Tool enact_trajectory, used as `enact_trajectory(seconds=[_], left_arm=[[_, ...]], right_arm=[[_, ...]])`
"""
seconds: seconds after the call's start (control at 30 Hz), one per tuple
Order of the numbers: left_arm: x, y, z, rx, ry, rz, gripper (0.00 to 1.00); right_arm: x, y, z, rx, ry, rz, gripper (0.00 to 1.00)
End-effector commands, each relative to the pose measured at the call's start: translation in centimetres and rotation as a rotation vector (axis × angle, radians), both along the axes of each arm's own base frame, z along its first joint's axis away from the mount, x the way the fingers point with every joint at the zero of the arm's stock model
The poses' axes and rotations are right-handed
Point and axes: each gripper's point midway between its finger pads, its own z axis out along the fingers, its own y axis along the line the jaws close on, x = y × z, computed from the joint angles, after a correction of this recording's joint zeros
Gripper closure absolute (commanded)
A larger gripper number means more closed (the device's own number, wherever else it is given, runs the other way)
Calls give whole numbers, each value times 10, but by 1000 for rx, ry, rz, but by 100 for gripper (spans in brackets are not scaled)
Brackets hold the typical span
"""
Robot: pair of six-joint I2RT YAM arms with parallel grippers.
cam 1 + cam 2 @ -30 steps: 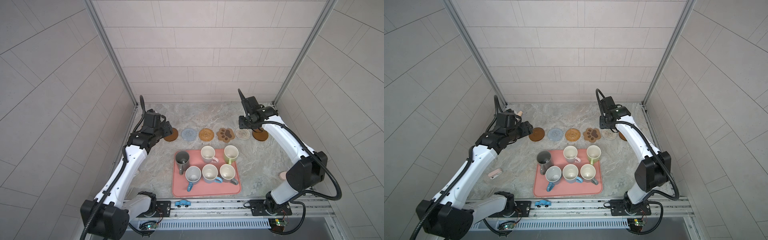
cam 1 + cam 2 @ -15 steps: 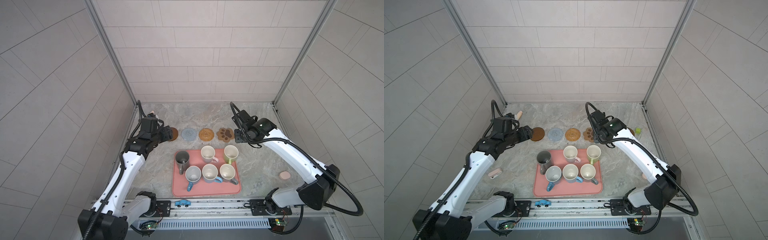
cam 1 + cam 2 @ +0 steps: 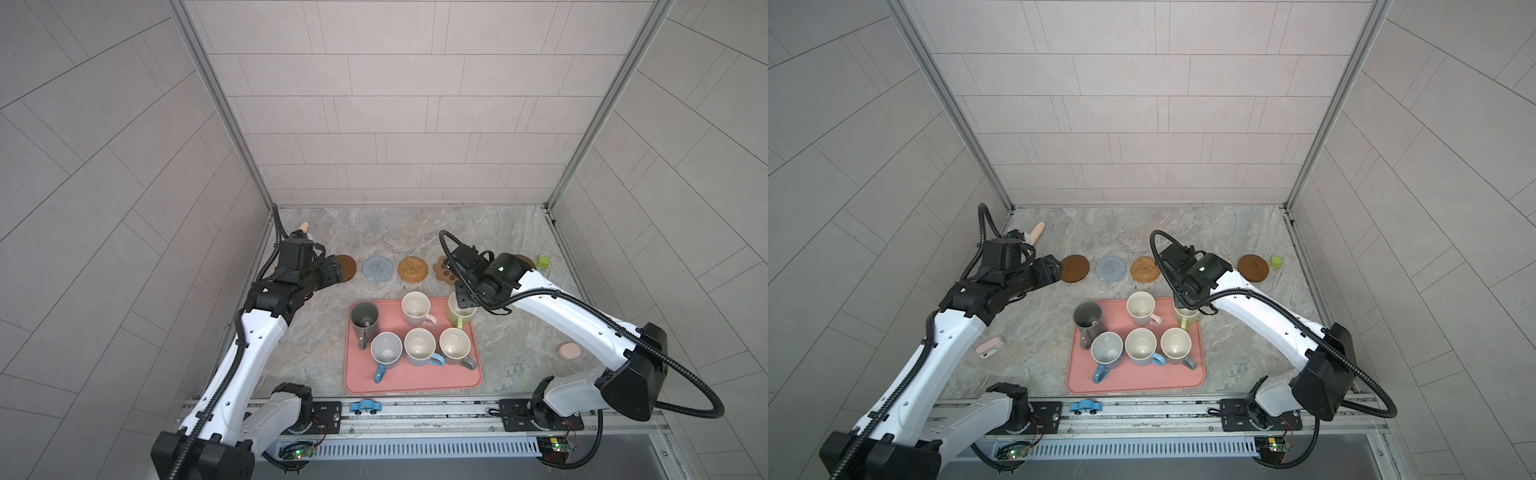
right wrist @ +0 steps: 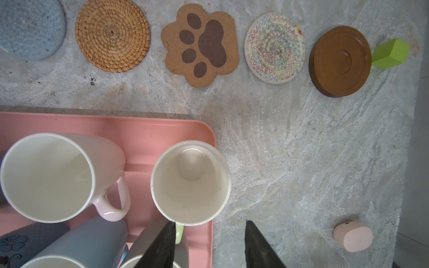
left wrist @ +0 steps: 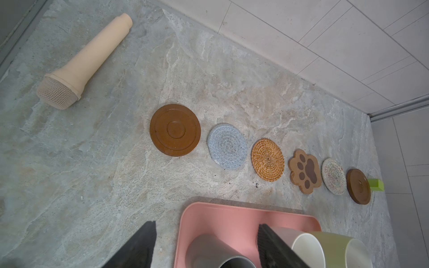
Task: Place cups on coasters
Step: Pick up the cup from the tray.
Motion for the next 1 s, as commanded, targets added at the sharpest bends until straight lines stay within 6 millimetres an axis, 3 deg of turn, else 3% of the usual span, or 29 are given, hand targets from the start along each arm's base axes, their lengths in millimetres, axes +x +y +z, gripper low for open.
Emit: enact_trajectory(seconds=[0.0,0.13,0.37,0.53,0.97], left_arm=[[-13,12,0,39,39,32,24],[-18,10,-7,17,3,29,24],[-27,14,-9,24,-31,39,24],[-30,13,-18,-1,-25,51,24],[-29,17,-17,31,-12,50,24]], right_arm=[[-5,1,-5,-12,21,-30,49],[-5,5,-12,-24,0,-2,48],[-23,-1,-33,-73,26,-27,48],[-28,-2,-38,-57,27,-28,47],[-33,8,-53,24,34,-57,46]])
